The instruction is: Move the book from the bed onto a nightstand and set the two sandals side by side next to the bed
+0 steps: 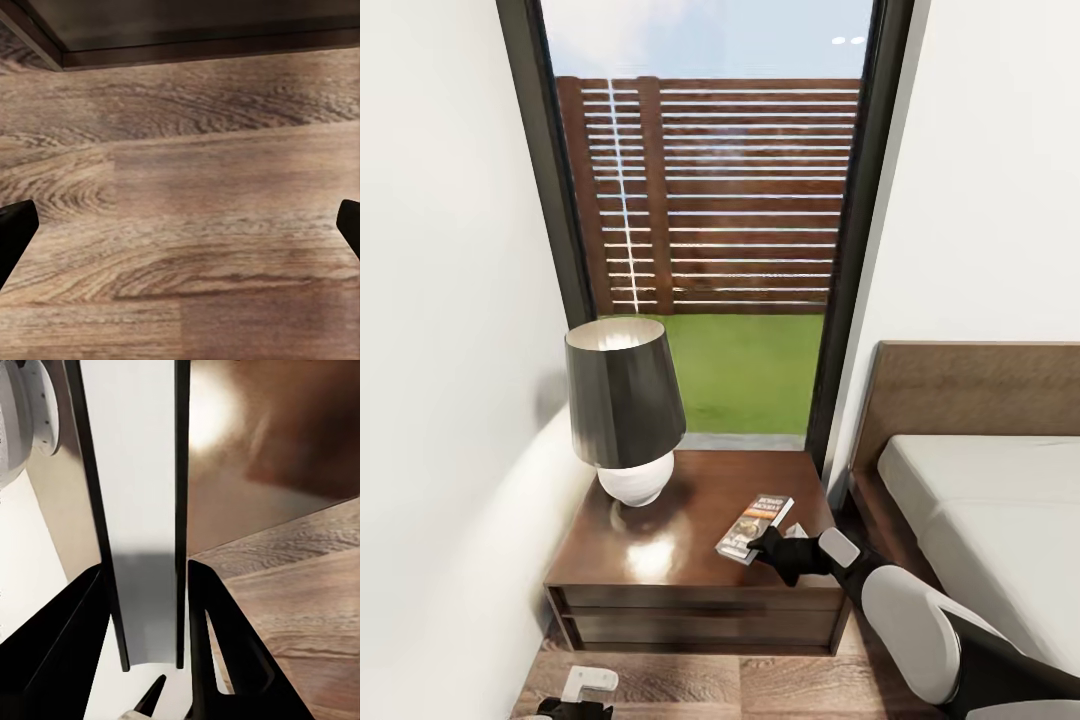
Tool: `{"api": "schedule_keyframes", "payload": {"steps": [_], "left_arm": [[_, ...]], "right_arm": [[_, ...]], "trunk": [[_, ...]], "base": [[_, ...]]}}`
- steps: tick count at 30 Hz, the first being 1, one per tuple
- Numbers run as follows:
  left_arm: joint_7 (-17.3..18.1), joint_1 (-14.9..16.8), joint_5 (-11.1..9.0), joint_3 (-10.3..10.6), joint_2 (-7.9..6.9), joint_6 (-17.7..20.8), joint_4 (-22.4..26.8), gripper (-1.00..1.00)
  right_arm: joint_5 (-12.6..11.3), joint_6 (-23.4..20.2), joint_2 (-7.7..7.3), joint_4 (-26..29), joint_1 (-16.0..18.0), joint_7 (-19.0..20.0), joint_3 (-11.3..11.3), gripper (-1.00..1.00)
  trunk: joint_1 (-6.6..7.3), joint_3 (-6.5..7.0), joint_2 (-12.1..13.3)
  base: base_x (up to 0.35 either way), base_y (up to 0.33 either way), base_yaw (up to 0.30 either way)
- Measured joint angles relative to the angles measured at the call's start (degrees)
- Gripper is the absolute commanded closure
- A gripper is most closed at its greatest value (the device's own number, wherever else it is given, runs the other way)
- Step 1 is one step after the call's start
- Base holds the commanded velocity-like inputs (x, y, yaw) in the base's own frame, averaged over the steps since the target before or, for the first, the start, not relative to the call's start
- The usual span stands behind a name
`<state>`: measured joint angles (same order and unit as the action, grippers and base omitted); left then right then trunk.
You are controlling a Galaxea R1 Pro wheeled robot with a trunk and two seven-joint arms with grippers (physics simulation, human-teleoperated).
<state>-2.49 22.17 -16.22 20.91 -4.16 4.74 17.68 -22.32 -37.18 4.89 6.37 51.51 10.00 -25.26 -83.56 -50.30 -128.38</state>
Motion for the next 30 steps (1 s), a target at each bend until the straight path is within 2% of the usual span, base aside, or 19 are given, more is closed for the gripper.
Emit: {"api": "schedule_keyframes", "payload": {"steps": [30], "left_arm": [[-0.1,0.0,0.0,0.1,0.05,0.0,-0.1,-1.00]], "right_arm": [[0.0,0.0,0.02,-0.1,0.1,0.0,0.0,1.00]], "trunk": [[0.00,0.00,0.0]], "base": [[0.061,0.025,0.000]]}}
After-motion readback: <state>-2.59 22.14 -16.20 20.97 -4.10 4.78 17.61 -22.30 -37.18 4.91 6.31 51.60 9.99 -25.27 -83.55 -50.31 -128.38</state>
